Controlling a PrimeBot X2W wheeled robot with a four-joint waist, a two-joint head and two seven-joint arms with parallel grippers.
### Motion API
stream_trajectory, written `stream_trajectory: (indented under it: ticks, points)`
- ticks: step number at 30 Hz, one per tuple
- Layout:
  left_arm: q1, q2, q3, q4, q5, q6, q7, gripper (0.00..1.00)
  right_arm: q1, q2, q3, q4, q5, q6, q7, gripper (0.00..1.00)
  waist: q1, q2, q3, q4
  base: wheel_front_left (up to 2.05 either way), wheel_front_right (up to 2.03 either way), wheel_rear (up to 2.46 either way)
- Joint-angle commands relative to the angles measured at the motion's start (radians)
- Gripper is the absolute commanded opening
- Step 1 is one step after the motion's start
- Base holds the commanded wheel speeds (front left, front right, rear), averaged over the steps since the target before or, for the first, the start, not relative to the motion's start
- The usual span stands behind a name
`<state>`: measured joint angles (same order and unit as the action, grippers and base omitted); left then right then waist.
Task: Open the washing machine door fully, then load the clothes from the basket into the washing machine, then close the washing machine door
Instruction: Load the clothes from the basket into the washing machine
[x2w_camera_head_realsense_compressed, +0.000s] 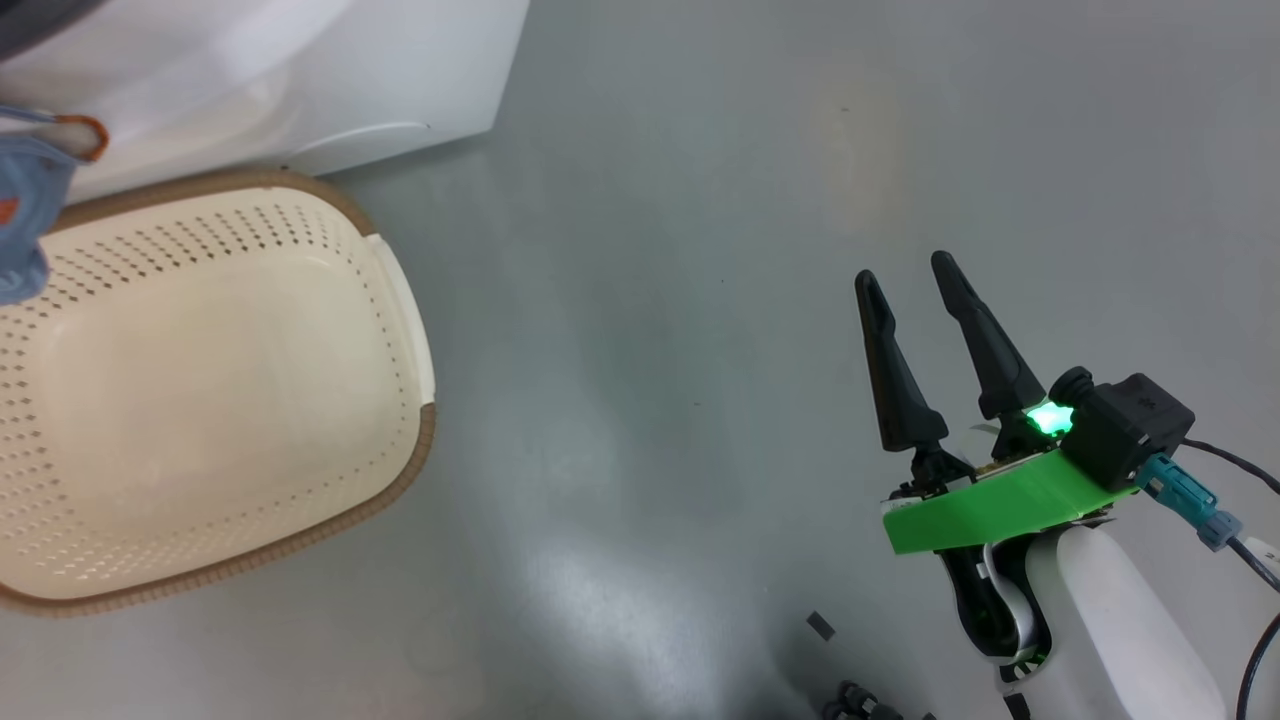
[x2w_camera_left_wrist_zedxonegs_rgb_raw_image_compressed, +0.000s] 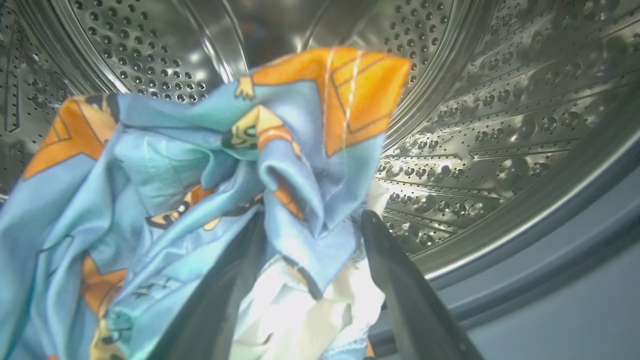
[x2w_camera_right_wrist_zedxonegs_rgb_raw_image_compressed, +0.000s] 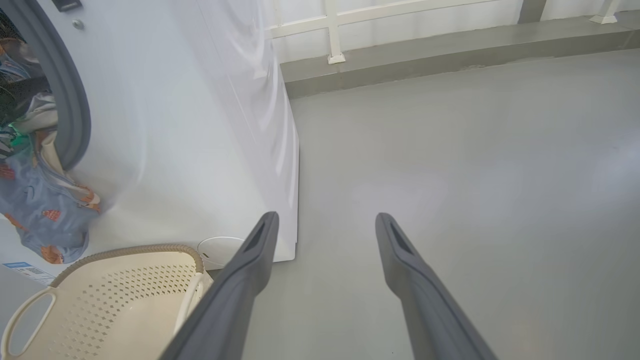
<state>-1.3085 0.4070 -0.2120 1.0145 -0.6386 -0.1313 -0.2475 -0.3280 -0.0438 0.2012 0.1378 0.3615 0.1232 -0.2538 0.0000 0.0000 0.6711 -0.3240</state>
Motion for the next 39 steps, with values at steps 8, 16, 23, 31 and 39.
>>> stream_trajectory:
  ticks: [8, 16, 23, 31, 39]
  points:
    - [0.065, 0.043, -0.021, -0.044, 0.009, 0.001, -0.014, 1.00, -0.020, -0.006, 0.024, 0.007, 0.009, 0.008, -0.008, 1.00, 0.0000, 0.0000, -0.083, 0.037, 0.00, 0.00, 0.00]
    - [0.224, 0.024, 0.011, -0.129, 0.080, 0.001, -0.014, 1.00, -0.029, -0.006, 0.014, 0.052, 0.003, 0.008, -0.008, 1.00, 0.0000, 0.0000, -0.189, 0.084, 0.00, 0.00, 0.00]
    - [0.372, -0.025, 0.043, -0.215, 0.109, 0.001, -0.014, 1.00, -0.026, -0.006, -0.002, 0.091, -0.010, 0.008, -0.008, 1.00, 0.0000, 0.0000, -0.285, 0.134, 0.00, 0.00, 0.00]
    - [0.523, -0.060, 0.095, -0.318, 0.128, 0.001, -0.014, 1.00, -0.012, -0.006, -0.012, 0.121, -0.024, 0.008, -0.008, 1.00, 0.0000, 0.0000, -0.374, 0.171, 0.00, 0.00, 0.00]
    - [0.706, -0.108, 0.179, -0.450, 0.178, 0.001, -0.014, 1.00, 0.014, -0.020, -0.015, 0.149, -0.023, 0.008, -0.008, 1.00, 0.0000, 0.0000, -0.470, 0.203, 0.00, 0.00, 0.00]
